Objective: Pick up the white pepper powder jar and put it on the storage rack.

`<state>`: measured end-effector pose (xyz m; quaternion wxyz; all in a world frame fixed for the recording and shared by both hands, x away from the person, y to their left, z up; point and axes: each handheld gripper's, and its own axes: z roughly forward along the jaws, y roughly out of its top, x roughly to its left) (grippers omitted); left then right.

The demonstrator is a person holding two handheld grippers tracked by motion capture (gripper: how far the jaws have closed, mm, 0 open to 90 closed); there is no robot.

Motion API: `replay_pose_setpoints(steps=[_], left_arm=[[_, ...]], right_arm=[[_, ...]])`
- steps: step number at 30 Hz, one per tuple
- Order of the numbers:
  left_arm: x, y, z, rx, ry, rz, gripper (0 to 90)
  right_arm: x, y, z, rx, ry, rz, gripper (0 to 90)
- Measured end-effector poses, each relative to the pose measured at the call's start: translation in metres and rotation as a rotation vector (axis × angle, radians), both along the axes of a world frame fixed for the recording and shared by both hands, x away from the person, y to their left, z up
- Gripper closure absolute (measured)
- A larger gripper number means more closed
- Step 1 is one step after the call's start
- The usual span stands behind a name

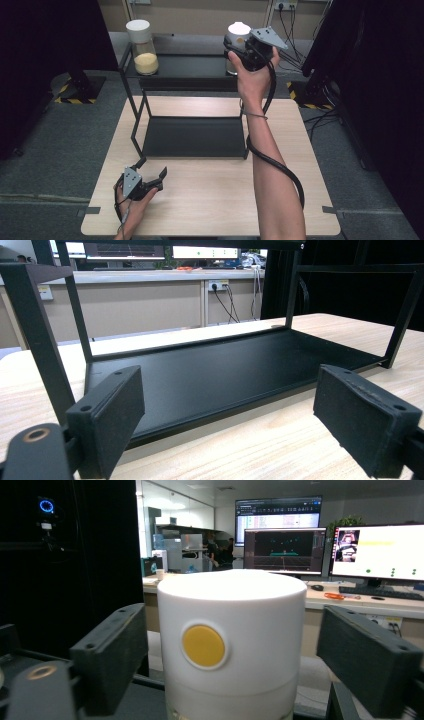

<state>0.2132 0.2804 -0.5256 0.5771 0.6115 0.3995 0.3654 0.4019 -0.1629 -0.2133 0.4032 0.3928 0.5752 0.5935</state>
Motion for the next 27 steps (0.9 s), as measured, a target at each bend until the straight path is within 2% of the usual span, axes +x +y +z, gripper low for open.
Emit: replay_pose_setpoints(steps=[5, 9, 20, 27], left_arm=[[0.000, 0.000, 0.000, -0.001, 0.001, 0.000, 12.2], [0.000, 0.000, 0.000, -0.002, 0.003, 0.000, 12.2], [0.000, 0.000, 0.000, -0.001, -0.001, 0.001, 12.2], [0.000, 0.000, 0.000, 0.000, -0.002, 0.001, 12.2]], right_arm=[[-0.004, -0.005, -0.005, 0.003, 0.013, 0.016, 7.9], [-0.009, -0.009, -0.009, 0.014, 0.002, 0.037, 7.0], [-0.026, -0.015, -0.019, -0.005, -0.014, 0.077, 6.5], [-0.034, -0.019, -0.026, -0.011, -0.008, 0.087, 6.4]])
